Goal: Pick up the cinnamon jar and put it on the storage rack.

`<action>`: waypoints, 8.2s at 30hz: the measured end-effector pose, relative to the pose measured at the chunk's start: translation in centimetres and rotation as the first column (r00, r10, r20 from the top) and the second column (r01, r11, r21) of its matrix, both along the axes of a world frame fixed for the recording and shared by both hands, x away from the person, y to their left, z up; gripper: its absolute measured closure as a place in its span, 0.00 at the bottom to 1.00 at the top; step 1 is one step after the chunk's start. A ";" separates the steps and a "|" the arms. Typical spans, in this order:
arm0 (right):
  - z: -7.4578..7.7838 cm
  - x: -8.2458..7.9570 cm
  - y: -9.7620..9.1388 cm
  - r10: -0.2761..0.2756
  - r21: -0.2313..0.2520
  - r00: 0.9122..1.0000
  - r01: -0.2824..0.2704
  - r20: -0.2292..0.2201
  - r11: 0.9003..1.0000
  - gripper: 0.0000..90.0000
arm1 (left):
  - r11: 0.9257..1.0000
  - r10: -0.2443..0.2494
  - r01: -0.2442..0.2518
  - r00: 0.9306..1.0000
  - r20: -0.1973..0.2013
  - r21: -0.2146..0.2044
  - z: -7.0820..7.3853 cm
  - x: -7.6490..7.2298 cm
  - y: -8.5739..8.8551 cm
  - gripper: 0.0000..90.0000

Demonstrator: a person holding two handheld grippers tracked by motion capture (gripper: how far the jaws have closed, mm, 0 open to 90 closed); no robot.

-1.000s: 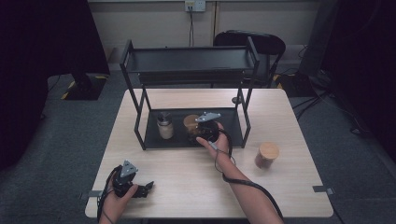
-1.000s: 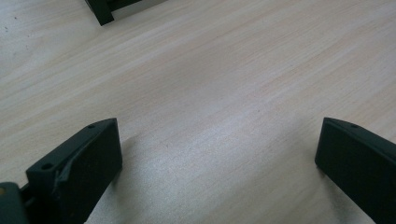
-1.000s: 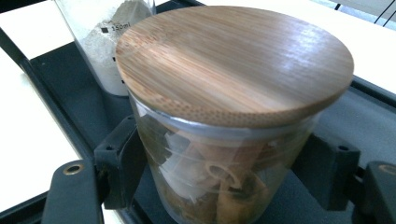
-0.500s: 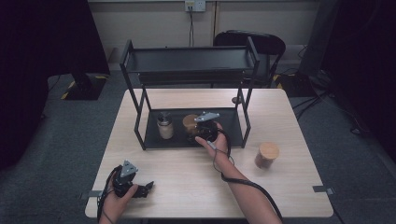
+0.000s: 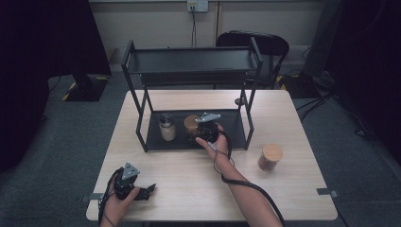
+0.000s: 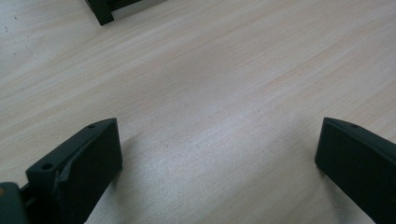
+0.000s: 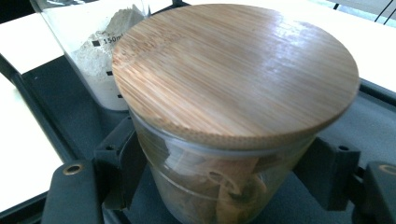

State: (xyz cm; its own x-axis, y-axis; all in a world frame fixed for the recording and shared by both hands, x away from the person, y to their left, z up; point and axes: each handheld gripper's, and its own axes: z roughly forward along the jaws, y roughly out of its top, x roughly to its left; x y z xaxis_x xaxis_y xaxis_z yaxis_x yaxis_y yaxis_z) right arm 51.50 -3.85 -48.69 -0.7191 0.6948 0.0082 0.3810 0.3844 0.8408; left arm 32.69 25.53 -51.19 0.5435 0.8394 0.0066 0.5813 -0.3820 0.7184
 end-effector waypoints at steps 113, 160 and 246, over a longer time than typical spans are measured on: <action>2.4 -6.0 -3.8 0.009 -0.005 1.000 -0.009 -0.024 1.000 0.02 | 1.000 0.000 0.000 1.000 0.000 0.000 0.0 0.0 0.0 0.00; 1.2 -10.1 -9.5 0.061 0.000 0.997 -0.061 -0.050 0.998 0.03 | 1.000 0.000 0.000 1.000 0.000 0.000 0.0 0.0 0.0 0.00; -1.1 -15.8 -18.7 0.244 -0.022 0.960 -0.249 -0.137 0.968 0.04 | 1.000 0.000 0.000 1.000 0.000 0.000 0.0 0.0 0.0 0.00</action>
